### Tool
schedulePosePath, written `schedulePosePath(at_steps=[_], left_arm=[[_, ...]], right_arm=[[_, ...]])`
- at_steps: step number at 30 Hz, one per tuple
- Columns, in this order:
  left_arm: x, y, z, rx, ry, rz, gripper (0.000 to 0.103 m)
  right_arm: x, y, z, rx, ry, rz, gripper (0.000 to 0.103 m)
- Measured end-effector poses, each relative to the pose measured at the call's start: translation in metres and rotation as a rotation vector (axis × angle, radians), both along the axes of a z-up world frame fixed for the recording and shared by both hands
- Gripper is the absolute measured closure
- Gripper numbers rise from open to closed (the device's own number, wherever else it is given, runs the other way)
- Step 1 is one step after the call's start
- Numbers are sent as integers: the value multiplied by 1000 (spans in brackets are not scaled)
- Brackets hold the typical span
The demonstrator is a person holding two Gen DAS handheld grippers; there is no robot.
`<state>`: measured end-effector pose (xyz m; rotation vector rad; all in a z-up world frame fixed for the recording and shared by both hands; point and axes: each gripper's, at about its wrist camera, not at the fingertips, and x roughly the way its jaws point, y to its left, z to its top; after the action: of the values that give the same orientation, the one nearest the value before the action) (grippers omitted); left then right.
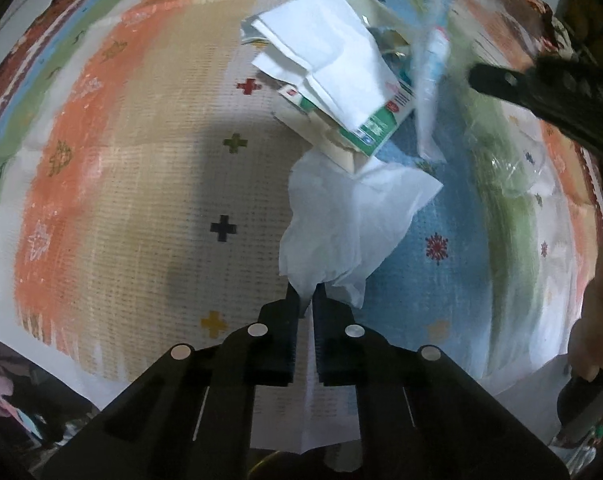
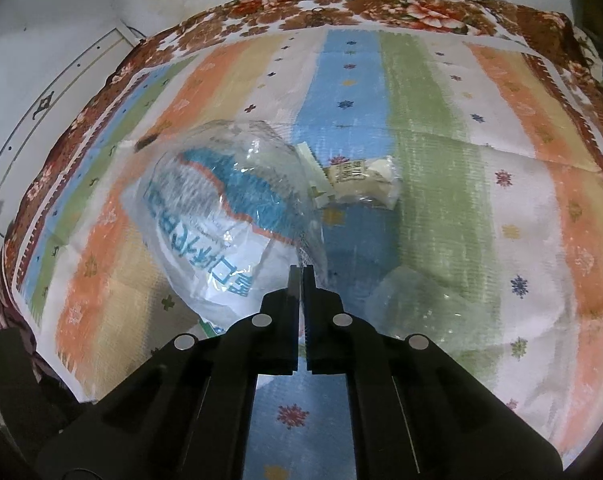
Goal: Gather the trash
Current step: 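Grasp the white tissue with left tool while right grasps the printed clear bag, then lift the tissue and printed bag and carry both toward the black bin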
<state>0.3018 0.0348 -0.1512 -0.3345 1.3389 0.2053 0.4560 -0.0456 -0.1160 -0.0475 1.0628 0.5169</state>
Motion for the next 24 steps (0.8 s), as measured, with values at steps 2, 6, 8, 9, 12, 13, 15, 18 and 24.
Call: schedulePosePath(at_steps=[2, 6, 8, 9, 12, 13, 15, 18, 24], left_arm=[[2, 6, 6, -13, -8, 8, 98], [-3, 19, 16, -62, -35, 29, 98], [-5, 26, 21, -82, -44, 42, 98], [-6, 29, 24, -90, -49, 48, 98], [-11, 33, 32, -115, -67, 63, 98], [-14, 34, 35, -122, -72, 66, 98], [-21, 37, 44, -141, -87, 73, 98], [-28, 36, 54, -158, -112, 87, 99], [-42, 29, 71, -142, -150, 62, 99]], right_arm=[[-2, -6, 4, 5, -5, -7, 102], [-6, -18, 15, 19, -21, -13, 102], [-9, -24, 23, 34, -28, -21, 102], [-11, -28, 27, 42, -32, -26, 102], [-16, -34, 35, 57, -39, -38, 102], [-17, -36, 37, 64, -39, -42, 102], [-22, -39, 43, 72, -42, -43, 102], [-29, -44, 52, 74, -62, -42, 102], [-44, -57, 64, 88, -68, -51, 102]])
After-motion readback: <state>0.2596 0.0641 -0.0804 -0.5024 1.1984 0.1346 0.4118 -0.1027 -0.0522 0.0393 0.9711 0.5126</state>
